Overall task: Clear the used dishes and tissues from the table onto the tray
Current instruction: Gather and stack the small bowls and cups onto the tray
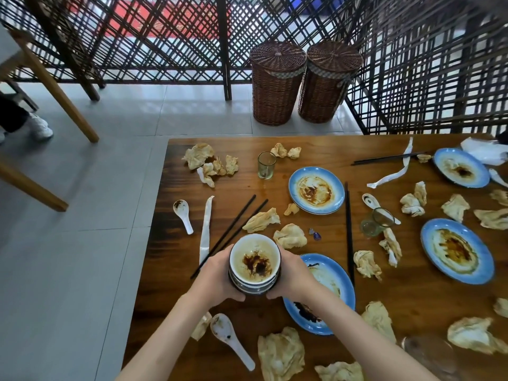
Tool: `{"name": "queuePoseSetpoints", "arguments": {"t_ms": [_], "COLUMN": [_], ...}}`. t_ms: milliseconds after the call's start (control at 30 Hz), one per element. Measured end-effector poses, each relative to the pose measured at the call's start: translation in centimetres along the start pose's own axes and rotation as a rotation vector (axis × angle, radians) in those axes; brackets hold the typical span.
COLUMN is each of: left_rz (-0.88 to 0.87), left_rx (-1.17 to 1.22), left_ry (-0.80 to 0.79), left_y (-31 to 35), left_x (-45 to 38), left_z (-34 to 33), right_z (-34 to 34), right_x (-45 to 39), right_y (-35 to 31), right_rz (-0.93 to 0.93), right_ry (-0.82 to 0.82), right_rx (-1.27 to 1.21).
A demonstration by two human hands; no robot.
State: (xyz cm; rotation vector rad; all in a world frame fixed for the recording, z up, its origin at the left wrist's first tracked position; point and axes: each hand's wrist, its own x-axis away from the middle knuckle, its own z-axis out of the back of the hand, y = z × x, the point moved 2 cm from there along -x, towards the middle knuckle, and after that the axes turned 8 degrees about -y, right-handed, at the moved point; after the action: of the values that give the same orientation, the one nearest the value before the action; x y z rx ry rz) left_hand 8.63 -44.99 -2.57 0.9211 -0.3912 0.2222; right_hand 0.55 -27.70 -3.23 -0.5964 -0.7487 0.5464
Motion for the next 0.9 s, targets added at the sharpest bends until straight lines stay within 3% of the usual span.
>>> {"name": "queuePoseSetpoints", "arguments": {"t_ms": [433, 667, 900], "left_rz": [-0.166, -0.302, -0.391], "left_rx": [-0.111, -0.221, -0.309], "left_ry": [-0.160, -0.290, -0.360], "left_y": [10.4, 21.1, 31.5], "left_x": [-2.8, -5.0, -6.8], "left_z": [-0.2, -7.2, -18.5], "right_z": [8.1, 13.6, 18.8], "right_x": [7.0, 16.0, 26.5], "right_y": [1.8, 8.3, 17.7], "right_rz": [-0.051, -0.140, -0.251], "right_ry": [0.144, 0.312, 0.408], "right_rx": [-0.089, -0.129, -0.150]}}
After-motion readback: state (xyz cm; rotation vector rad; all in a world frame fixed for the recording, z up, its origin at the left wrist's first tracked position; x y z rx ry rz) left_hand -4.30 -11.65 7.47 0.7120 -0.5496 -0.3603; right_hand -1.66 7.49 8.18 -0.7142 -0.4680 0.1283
